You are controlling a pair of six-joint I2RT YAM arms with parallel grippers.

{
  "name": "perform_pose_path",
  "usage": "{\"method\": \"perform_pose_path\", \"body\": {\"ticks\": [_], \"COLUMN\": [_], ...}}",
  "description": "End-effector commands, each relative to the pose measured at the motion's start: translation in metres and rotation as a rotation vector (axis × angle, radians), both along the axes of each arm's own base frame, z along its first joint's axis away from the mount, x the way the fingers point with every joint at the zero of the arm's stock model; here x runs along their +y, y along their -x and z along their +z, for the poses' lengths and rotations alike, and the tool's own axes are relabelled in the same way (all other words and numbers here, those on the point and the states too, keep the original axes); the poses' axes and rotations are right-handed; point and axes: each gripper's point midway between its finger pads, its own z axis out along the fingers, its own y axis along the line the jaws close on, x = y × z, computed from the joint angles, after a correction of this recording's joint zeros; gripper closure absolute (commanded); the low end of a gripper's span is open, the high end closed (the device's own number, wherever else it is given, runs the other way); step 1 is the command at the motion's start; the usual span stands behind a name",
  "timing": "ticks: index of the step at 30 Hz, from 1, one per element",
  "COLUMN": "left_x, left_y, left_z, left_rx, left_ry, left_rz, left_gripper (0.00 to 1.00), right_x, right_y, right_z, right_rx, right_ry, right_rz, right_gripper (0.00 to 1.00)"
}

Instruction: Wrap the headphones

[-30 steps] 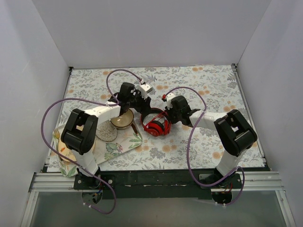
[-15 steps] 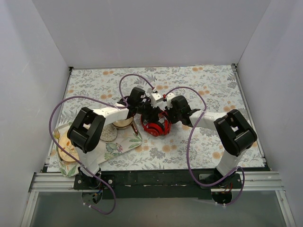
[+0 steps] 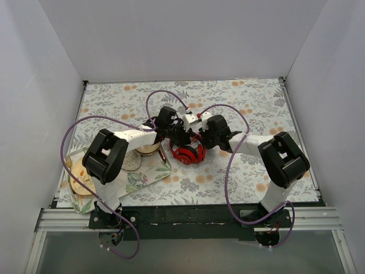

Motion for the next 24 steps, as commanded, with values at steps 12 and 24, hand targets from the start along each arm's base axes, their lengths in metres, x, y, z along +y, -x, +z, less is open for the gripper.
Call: {"method": "perform_pose_path", "body": {"ticks": [12,24], "left_x": [0.000,-0.002], "left_y": [0.001,0.002], "left_z": [0.010,0.014], "left_rx": [-0.036,-0.032], "left_ry": [-0.009,-0.003], "left_rz": [-0.039,-0.052], "left_gripper": [0.85,0.80], "right_x": [-0.019,-0.035], "right_y": [-0.004,0.024], "right_z": [0.030,0.053], "right_rx": [-0.103,-0.090], "right_ry": [0.022,-0.033], "right_rz": [-0.004,0.038], "right_gripper": [0.48,0.29]}}
